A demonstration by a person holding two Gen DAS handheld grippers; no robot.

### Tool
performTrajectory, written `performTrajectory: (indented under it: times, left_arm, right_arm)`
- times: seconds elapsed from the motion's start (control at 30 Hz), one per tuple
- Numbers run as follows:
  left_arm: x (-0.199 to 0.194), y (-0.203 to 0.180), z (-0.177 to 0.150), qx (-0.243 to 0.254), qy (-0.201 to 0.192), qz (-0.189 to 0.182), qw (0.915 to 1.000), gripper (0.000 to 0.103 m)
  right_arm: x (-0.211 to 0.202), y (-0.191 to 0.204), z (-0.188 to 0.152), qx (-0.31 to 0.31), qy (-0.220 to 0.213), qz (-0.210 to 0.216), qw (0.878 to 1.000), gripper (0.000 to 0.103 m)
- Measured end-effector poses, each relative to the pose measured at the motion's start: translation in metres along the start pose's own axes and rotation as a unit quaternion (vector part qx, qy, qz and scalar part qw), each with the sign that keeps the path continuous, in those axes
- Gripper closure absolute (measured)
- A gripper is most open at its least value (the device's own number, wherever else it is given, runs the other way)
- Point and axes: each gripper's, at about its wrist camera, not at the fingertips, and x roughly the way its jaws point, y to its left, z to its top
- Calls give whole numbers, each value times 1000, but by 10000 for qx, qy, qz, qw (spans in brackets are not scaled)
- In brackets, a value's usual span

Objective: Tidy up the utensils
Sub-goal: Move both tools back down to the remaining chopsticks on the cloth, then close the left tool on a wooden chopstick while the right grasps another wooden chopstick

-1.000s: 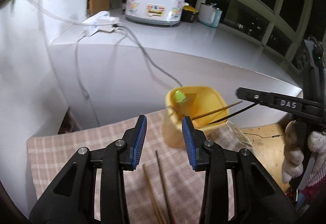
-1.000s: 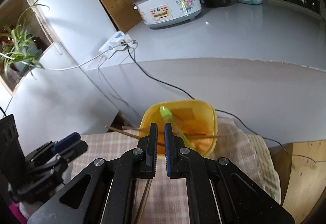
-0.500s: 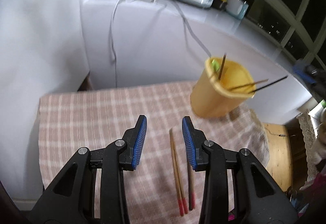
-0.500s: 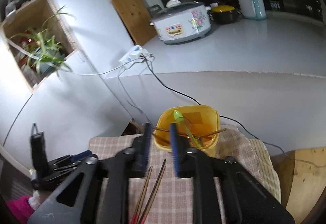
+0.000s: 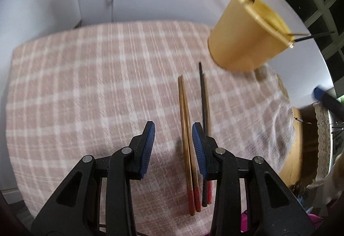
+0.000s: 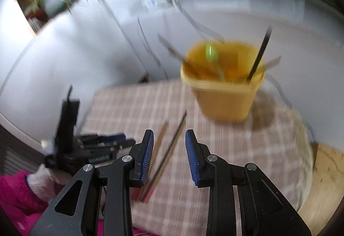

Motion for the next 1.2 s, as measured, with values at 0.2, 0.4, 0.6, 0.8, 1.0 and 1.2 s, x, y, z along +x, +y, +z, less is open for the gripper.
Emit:
performTrajectory:
  times: [0.2, 0.4, 0.6, 0.8, 1.0, 1.2]
  left_arm:
    - [19, 3, -2, -36, 164, 51, 9998, 67]
    - [35, -1, 4, -14, 238, 74, 9997, 71]
    - [52, -8, 9, 70, 336, 152, 9993, 76]
    - [61, -10, 9, 105, 382, 166, 9991, 79]
    - [70, -7, 15, 122, 365, 157, 9991, 81]
    - [77, -9, 26, 319, 340, 244, 9986, 89]
  right_arm:
    - [54, -13, -21, 403, 695, 13, 9968, 74]
    - [91, -29, -26, 912, 1080, 128, 9899, 74]
    - [118, -37, -27, 1335, 1268, 137, 9828, 77]
    - [139, -39, -26, 1534, 1385, 91, 9784, 81]
    - [145, -44, -23, 1689, 1410, 88, 9754, 84]
    - [154, -39, -18, 1610, 1461, 33, 9761, 86]
